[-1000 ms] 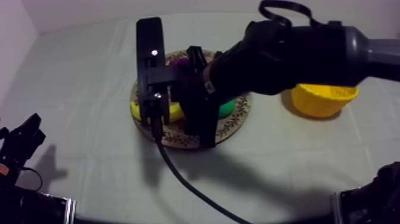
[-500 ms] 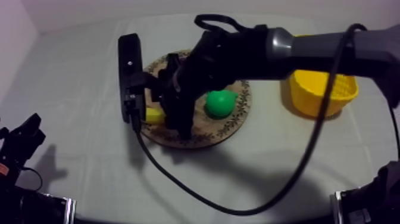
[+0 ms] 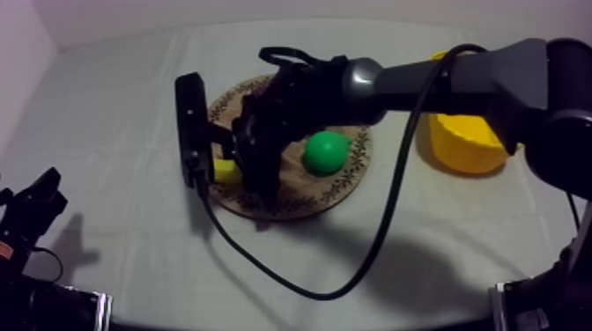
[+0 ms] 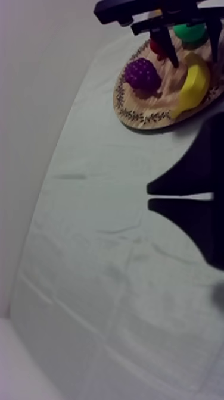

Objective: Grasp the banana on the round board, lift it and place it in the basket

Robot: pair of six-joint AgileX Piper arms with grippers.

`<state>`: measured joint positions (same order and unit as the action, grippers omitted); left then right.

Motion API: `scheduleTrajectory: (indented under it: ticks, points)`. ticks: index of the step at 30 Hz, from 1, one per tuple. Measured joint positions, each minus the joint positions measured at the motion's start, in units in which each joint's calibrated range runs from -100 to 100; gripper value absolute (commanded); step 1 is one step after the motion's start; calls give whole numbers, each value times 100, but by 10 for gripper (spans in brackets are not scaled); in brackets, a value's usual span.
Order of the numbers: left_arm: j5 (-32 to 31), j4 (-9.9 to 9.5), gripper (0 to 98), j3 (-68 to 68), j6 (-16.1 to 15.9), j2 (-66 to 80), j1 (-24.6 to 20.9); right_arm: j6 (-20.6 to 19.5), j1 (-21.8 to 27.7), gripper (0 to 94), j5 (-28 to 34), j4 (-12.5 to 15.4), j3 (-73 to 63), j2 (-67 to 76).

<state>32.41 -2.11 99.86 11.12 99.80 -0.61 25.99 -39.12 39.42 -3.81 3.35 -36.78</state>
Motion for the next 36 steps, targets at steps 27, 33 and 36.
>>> scheduleTrajectory:
  ticks: [27,33,36]
  points:
    - [0,0,1,0,0,0,0,594,428,218,1039,595,-748,406]
    - [0,0,1,0,0,0,0,756,755,209,2178,728,-1360,1071]
    - [0,0,1,0,0,0,0,692,929,205,2733,703,-1507,1451]
